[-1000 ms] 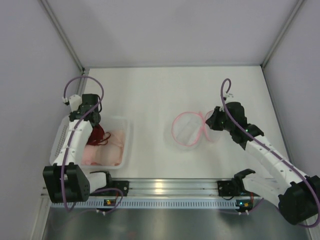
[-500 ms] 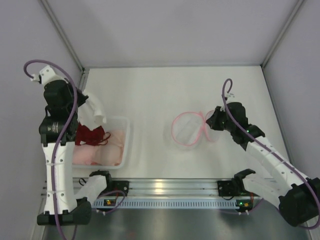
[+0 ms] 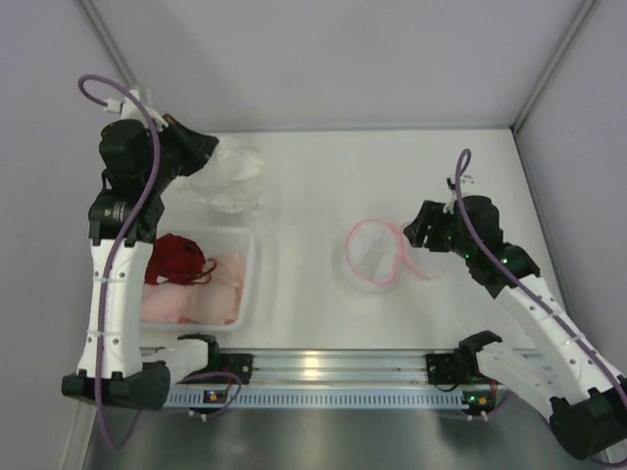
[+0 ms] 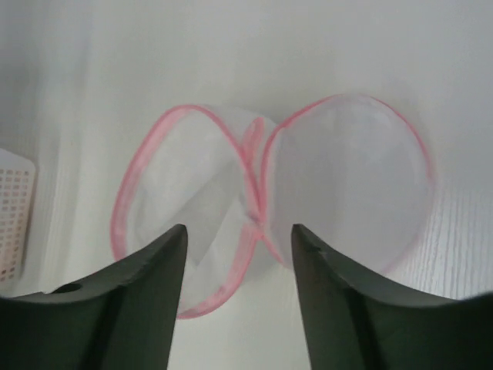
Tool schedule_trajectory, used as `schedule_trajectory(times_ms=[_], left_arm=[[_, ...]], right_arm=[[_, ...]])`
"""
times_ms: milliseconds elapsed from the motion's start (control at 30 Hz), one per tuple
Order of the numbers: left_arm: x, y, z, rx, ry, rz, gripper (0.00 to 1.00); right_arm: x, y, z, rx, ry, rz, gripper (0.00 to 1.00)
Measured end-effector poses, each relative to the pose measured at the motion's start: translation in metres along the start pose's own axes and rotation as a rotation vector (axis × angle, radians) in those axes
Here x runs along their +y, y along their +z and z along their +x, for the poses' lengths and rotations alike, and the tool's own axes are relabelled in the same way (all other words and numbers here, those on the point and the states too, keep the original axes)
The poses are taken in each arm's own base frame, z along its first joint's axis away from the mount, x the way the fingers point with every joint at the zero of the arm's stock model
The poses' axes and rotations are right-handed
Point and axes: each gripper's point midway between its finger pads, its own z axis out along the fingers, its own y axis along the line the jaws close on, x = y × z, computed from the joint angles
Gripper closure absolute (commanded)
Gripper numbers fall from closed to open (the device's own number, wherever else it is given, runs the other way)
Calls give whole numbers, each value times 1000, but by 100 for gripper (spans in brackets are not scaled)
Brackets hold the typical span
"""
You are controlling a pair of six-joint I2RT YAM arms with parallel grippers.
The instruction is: Place the bra in the laundry bag and zip it closed
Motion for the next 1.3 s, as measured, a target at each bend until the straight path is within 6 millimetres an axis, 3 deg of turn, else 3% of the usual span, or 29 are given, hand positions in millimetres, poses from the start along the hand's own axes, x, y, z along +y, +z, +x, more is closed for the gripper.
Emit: schedule_trajectory(times_ms=[67, 233, 333, 433, 567, 733, 900, 1000, 1133, 1300], left_arm=[[-22, 16, 9, 41, 21, 49, 100], [-90, 51, 53, 157, 127, 202, 100], [-108, 63, 77, 221, 171, 251, 100], [-114, 69, 87, 250, 214, 279, 100], [-116, 68, 89, 248, 265, 300, 100], [-106, 72, 76, 186, 281, 226, 100], [-90, 72, 68, 109, 299, 103, 100], [-83, 73, 71, 87, 310, 48, 100], [-74, 75, 69, 63, 325, -7, 100], [-62, 76, 59, 15, 335, -82, 100]], right_arm=[[12, -11, -17, -26, -24, -36, 28], [78, -58, -79, -182, -105, -322, 24], [106, -68, -91, -226, -161, -474, 22], [124, -56, -93, -227, -208, -567, 20], [136, -23, -77, -160, -248, -626, 18], [154, -5, -64, -123, -282, -677, 1], [178, 7, -60, -133, -343, -683, 1], [190, 25, -62, -130, -349, -655, 1], [192, 45, -63, -133, -334, -620, 1], [198, 48, -66, -149, -334, -640, 1]])
